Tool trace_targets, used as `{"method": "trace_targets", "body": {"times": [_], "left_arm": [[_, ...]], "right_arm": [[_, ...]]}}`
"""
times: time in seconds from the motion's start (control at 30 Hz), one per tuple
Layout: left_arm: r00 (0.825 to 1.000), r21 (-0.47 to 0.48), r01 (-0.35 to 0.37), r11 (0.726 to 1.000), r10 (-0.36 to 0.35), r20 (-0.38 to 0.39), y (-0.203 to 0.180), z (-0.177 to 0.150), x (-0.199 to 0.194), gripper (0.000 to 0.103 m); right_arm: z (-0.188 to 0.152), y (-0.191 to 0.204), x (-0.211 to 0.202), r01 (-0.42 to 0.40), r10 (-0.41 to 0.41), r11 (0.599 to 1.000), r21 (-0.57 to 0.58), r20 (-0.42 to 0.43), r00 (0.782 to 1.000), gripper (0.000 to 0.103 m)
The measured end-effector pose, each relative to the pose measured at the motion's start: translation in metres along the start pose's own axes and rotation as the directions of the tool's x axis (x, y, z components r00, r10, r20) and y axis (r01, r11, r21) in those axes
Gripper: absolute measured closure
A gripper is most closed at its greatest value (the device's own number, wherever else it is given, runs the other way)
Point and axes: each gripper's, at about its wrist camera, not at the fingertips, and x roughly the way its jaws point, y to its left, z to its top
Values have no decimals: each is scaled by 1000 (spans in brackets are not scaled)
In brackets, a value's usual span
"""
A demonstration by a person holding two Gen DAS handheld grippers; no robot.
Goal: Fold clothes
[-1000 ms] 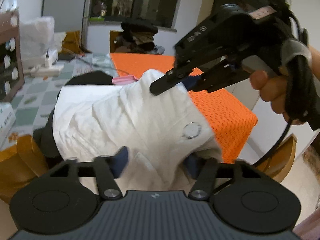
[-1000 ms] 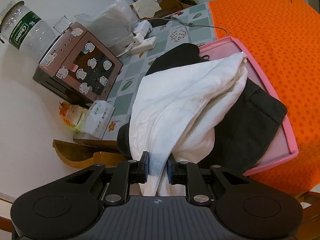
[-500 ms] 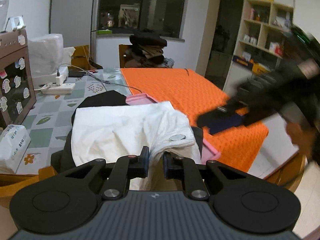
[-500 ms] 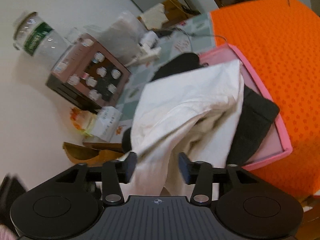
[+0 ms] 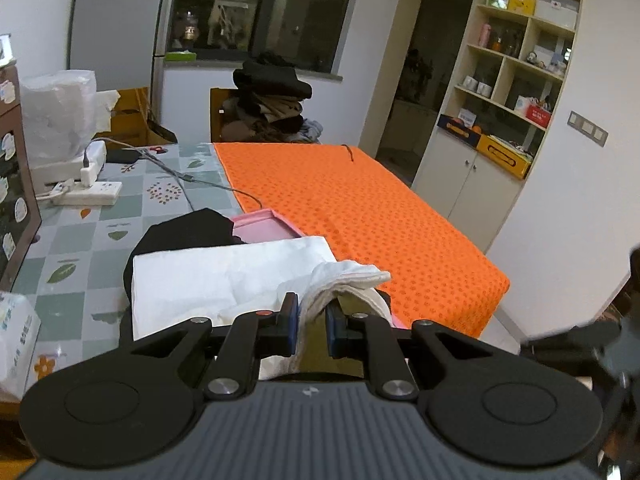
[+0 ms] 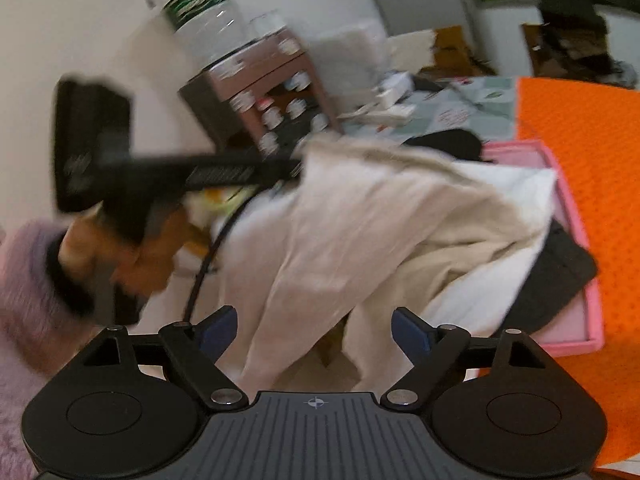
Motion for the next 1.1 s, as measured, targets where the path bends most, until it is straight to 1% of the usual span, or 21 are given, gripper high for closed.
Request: {"method": "trace_targets", "body": {"times": [0.17,0.4,0.5,0.57,0.67,0.7,0.73,0.77,0.8,0.83,0.87,0.9,0.97,1.03,1.07,1.1], "left_arm": [[1000,-16,15,1000,-15,-21,10,15,10,88],[998,-19,30,999,-31,-50,10,42,27,87],[998,-15,34,999,-35,-51,8,52,34,87],[998,-18,36,999,-37,-55,7,55,38,87],[997,-28,43,999,-45,-64,8,60,42,87],[997,-26,45,999,-47,-65,8,60,43,87],[997,-22,47,999,-49,-66,9,60,43,87],[996,-22,51,998,-52,-67,10,60,43,87],[996,-24,55,998,-57,-69,12,60,42,87],[996,-27,60,998,-61,-72,14,59,42,87],[995,-27,63,998,-65,-74,17,58,41,87],[995,-24,71,997,-72,-68,20,57,38,87],[995,-19,89,996,-90,-43,28,56,27,86],[994,-8,109,994,-109,1,34,55,10,71],[993,-1,116,993,-116,22,37,55,-1,67],[993,6,116,993,-116,38,41,55,-11,60]], "right_arm": [[-11,12,2,-54,54,998,-17,-37,998,17],[-21,32,5,-65,63,996,-67,-39,997,16],[-23,35,16,-5,5,998,-57,-5,1000,14],[-22,36,25,44,-42,998,-47,40,998,14],[-18,39,41,125,-121,992,-33,102,987,15],[-16,42,46,162,-156,986,-40,131,979,16],[-15,45,50,197,-188,979,-45,161,969,22],[-14,48,54,230,-218,972,-51,177,960,35],[-12,51,58,262,-247,963,-57,193,950,45],[-11,52,60,279,-263,958,-64,190,946,56],[-9,53,61,296,-279,953,-71,185,942,70],[-8,55,62,324,-305,942,-83,189,934,76],[-4,55,58,360,-338,929,-90,199,920,82],[2,53,53,387,-363,918,-84,214,907,83],[5,51,50,396,-372,915,-74,224,901,83],[10,49,46,408,-383,911,-67,235,893,83]]}}
